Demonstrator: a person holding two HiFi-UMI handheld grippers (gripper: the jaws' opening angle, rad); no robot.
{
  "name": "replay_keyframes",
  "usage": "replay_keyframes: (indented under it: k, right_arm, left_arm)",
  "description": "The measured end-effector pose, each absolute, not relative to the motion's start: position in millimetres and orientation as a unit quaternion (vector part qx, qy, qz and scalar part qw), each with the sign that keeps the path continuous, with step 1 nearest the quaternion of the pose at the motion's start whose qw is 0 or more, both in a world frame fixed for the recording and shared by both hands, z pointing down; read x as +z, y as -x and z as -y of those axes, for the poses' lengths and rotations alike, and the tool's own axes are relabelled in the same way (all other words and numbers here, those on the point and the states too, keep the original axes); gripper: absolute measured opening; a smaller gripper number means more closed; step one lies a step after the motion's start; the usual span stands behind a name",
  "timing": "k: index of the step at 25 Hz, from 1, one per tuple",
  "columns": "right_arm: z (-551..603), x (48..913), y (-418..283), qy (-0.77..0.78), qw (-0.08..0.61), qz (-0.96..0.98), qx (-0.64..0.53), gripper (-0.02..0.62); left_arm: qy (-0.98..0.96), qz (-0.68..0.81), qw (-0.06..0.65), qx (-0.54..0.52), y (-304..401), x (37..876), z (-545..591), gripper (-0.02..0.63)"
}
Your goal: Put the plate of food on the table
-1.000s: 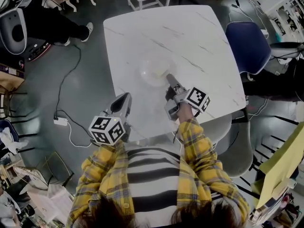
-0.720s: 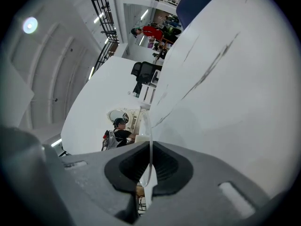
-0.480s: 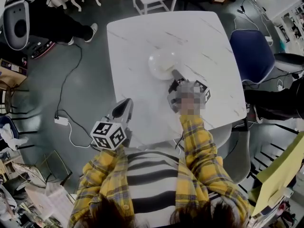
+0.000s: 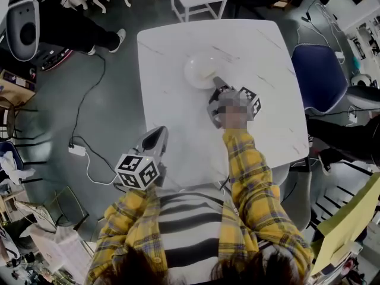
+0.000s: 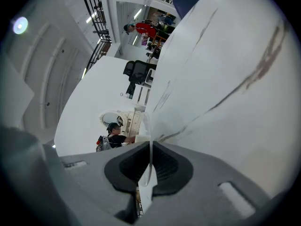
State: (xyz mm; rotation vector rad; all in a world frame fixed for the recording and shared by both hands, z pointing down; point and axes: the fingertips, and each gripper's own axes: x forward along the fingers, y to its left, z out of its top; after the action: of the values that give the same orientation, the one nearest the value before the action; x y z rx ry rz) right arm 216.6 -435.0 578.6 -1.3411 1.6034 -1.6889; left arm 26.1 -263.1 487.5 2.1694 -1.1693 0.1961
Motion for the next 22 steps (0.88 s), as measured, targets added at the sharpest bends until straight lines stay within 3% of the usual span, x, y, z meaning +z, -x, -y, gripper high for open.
replay_keyframes:
  k: [22]
  right_arm:
    - [472,599,-204,0.512,0.190,-0.552,-0.630,0.006]
  left_arm:
    - [-0.821,0.459,0.333,0.069,-20,490,267,-0.005]
